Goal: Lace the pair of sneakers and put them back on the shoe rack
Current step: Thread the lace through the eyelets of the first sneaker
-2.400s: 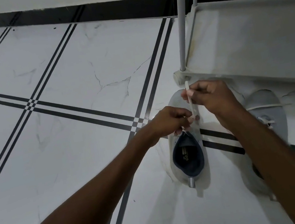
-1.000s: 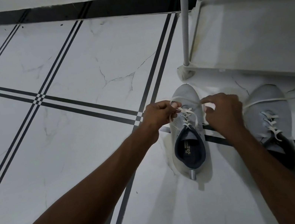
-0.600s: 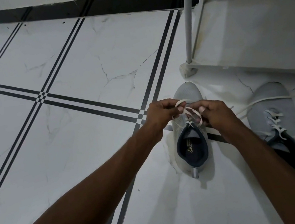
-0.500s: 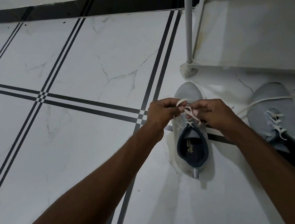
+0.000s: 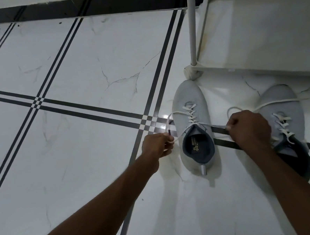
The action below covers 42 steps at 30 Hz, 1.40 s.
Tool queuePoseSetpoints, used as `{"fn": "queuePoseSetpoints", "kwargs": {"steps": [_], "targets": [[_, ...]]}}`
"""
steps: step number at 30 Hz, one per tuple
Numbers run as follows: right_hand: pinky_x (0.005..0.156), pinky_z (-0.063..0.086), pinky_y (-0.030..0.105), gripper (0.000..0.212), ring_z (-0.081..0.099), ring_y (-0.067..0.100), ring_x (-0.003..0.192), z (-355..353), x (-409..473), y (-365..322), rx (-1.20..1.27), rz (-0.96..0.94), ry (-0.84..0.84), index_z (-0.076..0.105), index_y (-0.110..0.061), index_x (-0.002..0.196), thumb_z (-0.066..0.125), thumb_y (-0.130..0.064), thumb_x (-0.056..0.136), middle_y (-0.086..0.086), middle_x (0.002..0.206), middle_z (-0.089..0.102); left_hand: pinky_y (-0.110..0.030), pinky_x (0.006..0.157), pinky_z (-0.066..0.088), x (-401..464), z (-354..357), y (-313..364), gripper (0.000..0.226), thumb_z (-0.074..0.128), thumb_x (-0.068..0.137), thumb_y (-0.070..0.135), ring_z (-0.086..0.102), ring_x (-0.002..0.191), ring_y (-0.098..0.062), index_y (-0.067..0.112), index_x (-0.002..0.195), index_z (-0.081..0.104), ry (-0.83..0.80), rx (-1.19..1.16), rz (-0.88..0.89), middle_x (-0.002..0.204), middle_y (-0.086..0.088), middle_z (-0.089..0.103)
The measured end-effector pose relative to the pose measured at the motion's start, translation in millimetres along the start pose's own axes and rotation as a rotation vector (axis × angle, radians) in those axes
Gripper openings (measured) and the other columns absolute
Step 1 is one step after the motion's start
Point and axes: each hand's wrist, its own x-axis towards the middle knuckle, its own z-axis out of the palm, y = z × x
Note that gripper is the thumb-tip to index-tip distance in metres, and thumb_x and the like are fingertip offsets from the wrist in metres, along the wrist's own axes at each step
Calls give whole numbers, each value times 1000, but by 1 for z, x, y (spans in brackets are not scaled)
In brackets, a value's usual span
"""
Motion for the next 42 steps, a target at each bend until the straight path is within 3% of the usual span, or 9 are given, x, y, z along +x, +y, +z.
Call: {"fn": "queuePoseSetpoints", "kwargs": {"steps": [2,5,8,13,24,28,32,35,42], "targets": [[76,50,33,14,68,34,94,3,-5,-8,1,-42,-17,77,-27,92,72,-18,82,8,101,76,-33,76,58,-7,8,5,24,64,95,22,64,88,-18,4,109,67,-43,102,121,108,-13,69],[81,52,35,26,68,31,97,10,-12,-19,188,-145,-24,74,-28,107,72,-17,84,5,107,75,-28,90,43,-13,15,13,48,69,91,29,54,114,-19,11,132,52,251,453,424,130,-5,58],[79,53,31,23,70,24,89,16,-19,-28,318,-243,-75,76,-27,101,70,-13,83,-1,98,77,-27,94,49,-16,28,20,43,75,85,25,59,113,-17,15,125,64,236,583,664,125,-3,65],[70,48,27,15,67,22,79,15,-18,-29,312,-275,-56,75,-22,83,68,-9,82,0,82,74,-6,52,37,-10,33,27,6,79,80,16,59,62,-2,15,85,76,107,619,662,74,5,69],[64,57,38,8,66,24,67,10,-16,-30,322,-292,-109,72,-21,73,73,-15,79,1,70,70,-2,54,36,0,23,34,15,80,80,10,59,64,0,13,95,77,-41,790,655,84,0,76],[59,57,41,15,65,24,62,12,-16,-28,364,-270,-85,69,-18,64,76,-8,75,-2,61,65,-2,54,32,0,23,35,10,73,81,0,70,74,-15,8,85,76,-34,916,793,82,-3,77],[57,50,32,24,62,21,63,21,-12,-20,305,-251,-74,64,-20,59,74,-3,73,-6,58,61,-31,56,46,5,16,24,31,45,64,-10,59,68,-23,20,68,52,-134,1011,946,69,-2,59],[56,44,30,33,61,23,65,29,-12,-12,266,-239,-93,58,-28,56,72,-2,72,-4,60,63,-31,56,35,6,15,20,21,39,66,-1,54,66,-25,14,69,52,-137,1095,996,69,-10,59],[46,51,27,24,64,19,48,8,0,-2,278,-211,-280,68,-24,60,76,-5,73,1,54,65,-14,59,41,16,-5,28,5,64,90,7,54,61,-6,6,89,69,-270,1063,693,67,9,58]]}}
